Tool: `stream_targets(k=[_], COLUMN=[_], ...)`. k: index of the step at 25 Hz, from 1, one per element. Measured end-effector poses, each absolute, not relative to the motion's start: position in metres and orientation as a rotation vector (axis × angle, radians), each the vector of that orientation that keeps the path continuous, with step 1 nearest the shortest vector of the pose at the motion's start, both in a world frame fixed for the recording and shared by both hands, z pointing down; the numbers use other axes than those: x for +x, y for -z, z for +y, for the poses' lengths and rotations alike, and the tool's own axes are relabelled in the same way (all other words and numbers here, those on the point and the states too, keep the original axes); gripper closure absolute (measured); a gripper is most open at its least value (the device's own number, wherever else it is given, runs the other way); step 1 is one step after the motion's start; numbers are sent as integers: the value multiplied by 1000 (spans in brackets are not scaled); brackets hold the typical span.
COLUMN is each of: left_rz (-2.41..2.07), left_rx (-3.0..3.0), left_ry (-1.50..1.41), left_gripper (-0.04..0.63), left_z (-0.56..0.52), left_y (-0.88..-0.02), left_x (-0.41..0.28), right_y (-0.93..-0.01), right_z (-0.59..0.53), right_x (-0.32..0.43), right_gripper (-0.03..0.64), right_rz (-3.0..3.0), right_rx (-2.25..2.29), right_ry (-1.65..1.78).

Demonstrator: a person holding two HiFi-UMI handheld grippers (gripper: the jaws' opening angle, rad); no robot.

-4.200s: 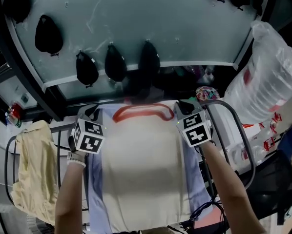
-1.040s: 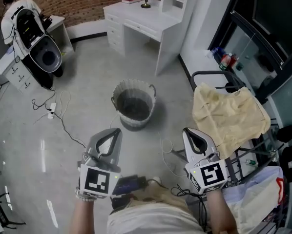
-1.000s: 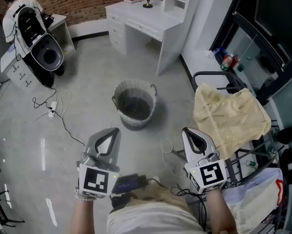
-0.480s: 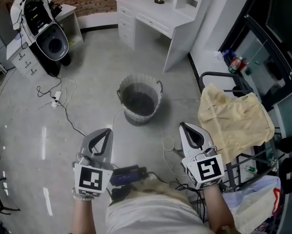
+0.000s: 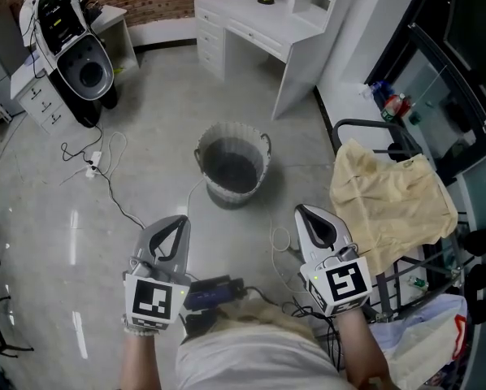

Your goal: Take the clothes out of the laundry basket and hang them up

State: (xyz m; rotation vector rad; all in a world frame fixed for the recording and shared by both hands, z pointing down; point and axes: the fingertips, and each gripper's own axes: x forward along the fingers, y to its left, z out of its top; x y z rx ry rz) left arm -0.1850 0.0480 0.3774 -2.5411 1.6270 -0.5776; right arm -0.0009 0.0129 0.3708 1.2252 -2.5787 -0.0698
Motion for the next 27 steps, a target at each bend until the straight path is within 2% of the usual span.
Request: stream_targets(k=[27], left_rz=[1631], left_rx=[-2580], left_ry=[593], left_gripper=[601], left_z=[47], left_y=[-390], left_x=[-172], right_y=[-386], right_z=[11], right_x=[-4], right_gripper=[612], right_rz=[-2580], right_rx=[1182], right_ry=[54])
